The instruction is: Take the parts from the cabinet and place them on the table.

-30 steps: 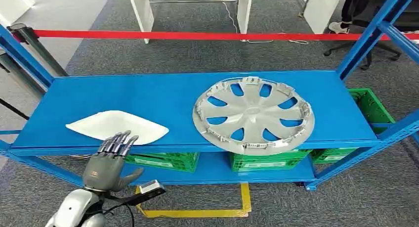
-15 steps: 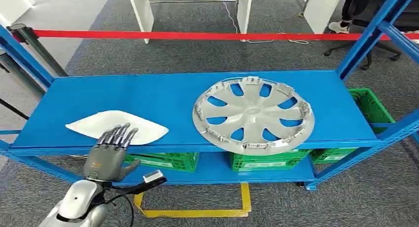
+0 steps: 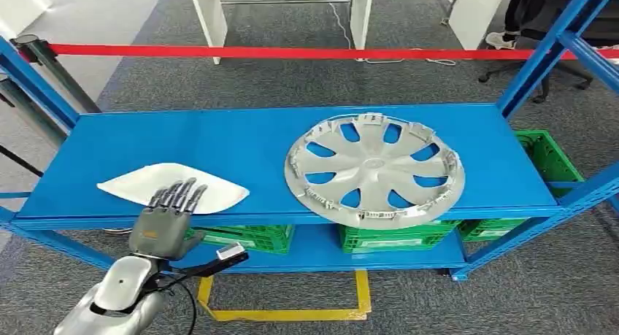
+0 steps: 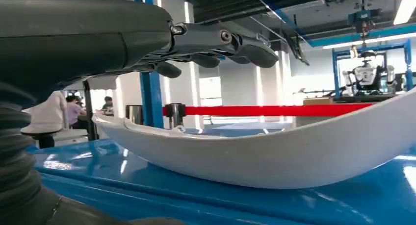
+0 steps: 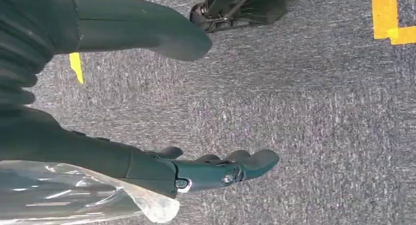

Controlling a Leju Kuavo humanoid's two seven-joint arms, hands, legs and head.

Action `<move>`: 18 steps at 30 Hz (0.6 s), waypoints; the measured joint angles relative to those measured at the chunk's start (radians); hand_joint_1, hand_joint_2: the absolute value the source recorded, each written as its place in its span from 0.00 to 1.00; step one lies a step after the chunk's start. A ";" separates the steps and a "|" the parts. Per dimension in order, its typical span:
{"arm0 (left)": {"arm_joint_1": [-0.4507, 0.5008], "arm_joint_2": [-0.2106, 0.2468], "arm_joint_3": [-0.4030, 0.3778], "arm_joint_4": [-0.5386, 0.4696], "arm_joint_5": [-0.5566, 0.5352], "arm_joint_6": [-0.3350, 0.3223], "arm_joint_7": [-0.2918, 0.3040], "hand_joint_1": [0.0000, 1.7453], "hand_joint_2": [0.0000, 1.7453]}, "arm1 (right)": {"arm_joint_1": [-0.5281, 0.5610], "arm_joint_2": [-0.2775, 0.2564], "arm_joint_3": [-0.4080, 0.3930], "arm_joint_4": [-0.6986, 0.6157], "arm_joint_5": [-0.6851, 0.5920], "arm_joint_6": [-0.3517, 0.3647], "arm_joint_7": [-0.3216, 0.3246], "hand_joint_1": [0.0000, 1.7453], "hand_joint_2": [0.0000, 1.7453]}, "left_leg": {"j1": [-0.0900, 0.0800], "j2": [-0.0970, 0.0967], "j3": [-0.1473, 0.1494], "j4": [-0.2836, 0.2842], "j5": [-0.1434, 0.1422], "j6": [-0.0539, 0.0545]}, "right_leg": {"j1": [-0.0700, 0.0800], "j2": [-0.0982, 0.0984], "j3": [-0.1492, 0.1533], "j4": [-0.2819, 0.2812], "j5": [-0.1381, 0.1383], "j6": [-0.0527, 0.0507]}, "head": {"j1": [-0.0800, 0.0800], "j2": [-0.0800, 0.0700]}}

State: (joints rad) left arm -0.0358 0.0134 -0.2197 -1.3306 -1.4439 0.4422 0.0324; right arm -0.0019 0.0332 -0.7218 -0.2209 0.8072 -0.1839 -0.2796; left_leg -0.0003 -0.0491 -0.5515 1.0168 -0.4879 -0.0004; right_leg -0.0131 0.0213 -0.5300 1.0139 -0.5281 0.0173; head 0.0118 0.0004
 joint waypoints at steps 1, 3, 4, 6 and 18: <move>-0.008 0.000 0.000 0.007 -0.006 -0.004 0.007 0.00 1.00 | -0.001 0.000 0.000 0.000 0.005 0.000 0.000 0.00 1.00 | 0.000 0.000 0.000 0.000 0.000 0.000 | 0.000 0.000 0.000 0.000 0.000 0.000 | 0.000 0.000; -0.024 0.000 0.000 0.021 -0.011 -0.013 0.017 0.00 1.00 | -0.003 0.000 0.000 0.000 0.015 0.003 0.000 0.00 1.00 | 0.000 0.000 0.000 0.000 0.000 0.000 | 0.000 0.000 0.000 0.000 0.000 0.000 | 0.000 0.000; -0.032 0.000 0.000 0.028 -0.018 -0.017 0.023 0.00 1.00 | -0.004 0.000 0.001 0.000 0.016 0.003 0.000 0.00 1.00 | 0.000 0.000 0.000 0.000 0.000 0.000 | 0.000 0.000 0.000 0.000 0.000 0.000 | 0.000 0.000; -0.047 0.000 0.000 0.041 -0.019 -0.021 0.029 0.00 1.00 | -0.006 0.000 0.001 0.000 0.021 0.003 0.000 0.00 1.00 | 0.000 0.000 0.000 0.000 0.000 0.000 | 0.000 0.000 0.000 0.000 0.000 0.000 | 0.000 0.000; -0.080 0.000 0.001 0.083 -0.021 -0.028 0.042 0.00 1.00 | -0.011 0.000 0.003 0.001 0.032 0.009 0.001 0.00 1.00 | 0.000 0.000 0.000 0.000 0.000 0.000 | 0.000 0.000 0.000 0.000 0.000 0.000 | 0.000 0.000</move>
State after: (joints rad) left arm -0.1155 0.0134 -0.2190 -1.2478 -1.4645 0.4143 0.0744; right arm -0.0132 0.0332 -0.7187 -0.2201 0.8392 -0.1747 -0.2789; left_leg -0.0003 -0.0491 -0.5515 1.0168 -0.4878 -0.0004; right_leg -0.0131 0.0214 -0.5299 1.0140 -0.5279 0.0174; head 0.0118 0.0004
